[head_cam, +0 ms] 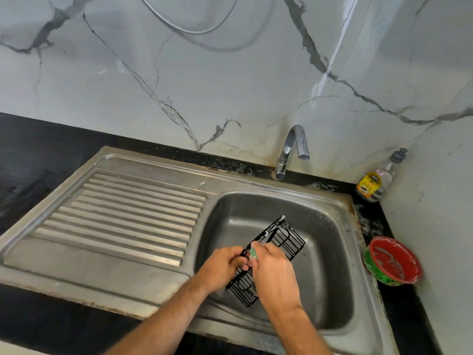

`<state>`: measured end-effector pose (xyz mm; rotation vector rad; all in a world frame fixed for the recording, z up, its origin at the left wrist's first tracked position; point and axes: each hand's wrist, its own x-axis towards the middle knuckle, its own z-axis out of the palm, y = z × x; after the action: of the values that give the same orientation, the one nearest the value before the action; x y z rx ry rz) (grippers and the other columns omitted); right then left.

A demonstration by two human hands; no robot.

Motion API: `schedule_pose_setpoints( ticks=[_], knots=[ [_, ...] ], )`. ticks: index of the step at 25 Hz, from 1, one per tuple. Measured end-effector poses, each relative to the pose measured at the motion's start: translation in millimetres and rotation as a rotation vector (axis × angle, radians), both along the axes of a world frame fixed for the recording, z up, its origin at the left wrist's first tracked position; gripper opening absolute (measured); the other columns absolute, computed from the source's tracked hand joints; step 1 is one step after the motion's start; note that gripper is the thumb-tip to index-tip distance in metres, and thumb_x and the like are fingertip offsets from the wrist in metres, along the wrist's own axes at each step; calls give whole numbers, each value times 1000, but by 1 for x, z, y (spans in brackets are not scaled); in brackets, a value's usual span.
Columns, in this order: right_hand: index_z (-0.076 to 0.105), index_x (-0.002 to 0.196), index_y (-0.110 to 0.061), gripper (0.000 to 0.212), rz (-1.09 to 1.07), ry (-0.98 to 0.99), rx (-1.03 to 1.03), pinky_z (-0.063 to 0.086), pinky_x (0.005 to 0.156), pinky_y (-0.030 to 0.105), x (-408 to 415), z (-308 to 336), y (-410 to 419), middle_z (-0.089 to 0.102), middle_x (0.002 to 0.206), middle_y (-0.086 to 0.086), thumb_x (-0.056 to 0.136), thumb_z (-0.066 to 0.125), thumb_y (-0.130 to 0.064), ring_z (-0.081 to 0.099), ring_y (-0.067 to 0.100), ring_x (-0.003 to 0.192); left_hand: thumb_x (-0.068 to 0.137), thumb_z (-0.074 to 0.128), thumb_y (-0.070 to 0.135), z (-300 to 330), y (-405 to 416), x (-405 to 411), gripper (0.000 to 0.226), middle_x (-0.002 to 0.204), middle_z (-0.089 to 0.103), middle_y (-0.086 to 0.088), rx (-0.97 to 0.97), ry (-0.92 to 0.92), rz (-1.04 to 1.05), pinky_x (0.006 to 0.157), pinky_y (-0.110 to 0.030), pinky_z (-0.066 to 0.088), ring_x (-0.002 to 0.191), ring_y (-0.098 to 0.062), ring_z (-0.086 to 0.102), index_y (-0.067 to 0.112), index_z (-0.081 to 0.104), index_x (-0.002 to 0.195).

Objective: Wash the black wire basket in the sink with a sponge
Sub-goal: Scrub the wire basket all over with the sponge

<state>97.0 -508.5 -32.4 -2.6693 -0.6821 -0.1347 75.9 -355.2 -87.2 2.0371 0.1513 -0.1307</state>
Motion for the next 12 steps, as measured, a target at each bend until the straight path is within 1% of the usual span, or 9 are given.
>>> schedule_pose_setpoints(
  ticks=[2,3,5,6,7,9,10,12],
  knots=[
    [77,95,-16,33,-19,-97,35,56,54,25,-2,-7,-8,70,78,-1,65,90,-10,66,15,62,104,57,23,4,-1,2,21,85,76,8,16,0,-15,87,-27,55,86,-7,71,26,75,92],
    [78,92,-16,31,-40,-116,62,55,51,25,-3,-8,-12,69,72,-1,64,90,-9,65,14,58,104,57,21,7,-3,3,21,84,75,8,26,0,-24,87,-22,53,86,-1,70,23,76,95],
    [79,91,-16,27,-59,-132,100,58,52,28,-3,-12,-24,71,71,-1,67,89,-9,66,15,59,103,56,17,10,-7,2,20,83,74,10,63,-7,-49,86,-18,52,84,5,68,21,75,99],
    [79,92,-16,24,-67,-109,130,60,57,30,-4,-10,-28,73,74,-1,69,87,-11,68,15,63,103,55,15,10,-10,0,19,82,73,11,97,-15,-46,85,-19,53,82,6,67,23,73,101],
    [79,94,-18,21,-94,-59,184,61,64,31,-6,-7,-29,75,78,-3,74,84,-13,70,13,67,102,54,12,11,-11,-1,20,81,72,13,135,-21,-34,84,-21,54,80,6,67,26,68,106],
    [77,97,-29,15,-226,146,357,59,77,27,-8,-2,-27,75,85,-13,83,77,-23,69,2,75,98,53,6,14,-10,-5,35,82,71,12,220,-3,-33,79,-22,53,78,4,67,32,51,121],
    [76,95,-33,13,-291,262,465,58,79,24,-8,-1,-26,74,83,-18,84,76,-26,68,-3,77,96,53,6,17,-9,-6,42,82,70,10,271,10,-51,76,-21,51,76,2,66,33,41,126],
    [75,88,-35,15,-320,443,668,56,81,23,-6,0,-26,74,80,-21,82,78,-21,67,-5,78,95,52,8,22,-8,-7,44,80,68,5,313,25,-57,69,-23,48,70,-4,64,31,32,126]
  ],
)
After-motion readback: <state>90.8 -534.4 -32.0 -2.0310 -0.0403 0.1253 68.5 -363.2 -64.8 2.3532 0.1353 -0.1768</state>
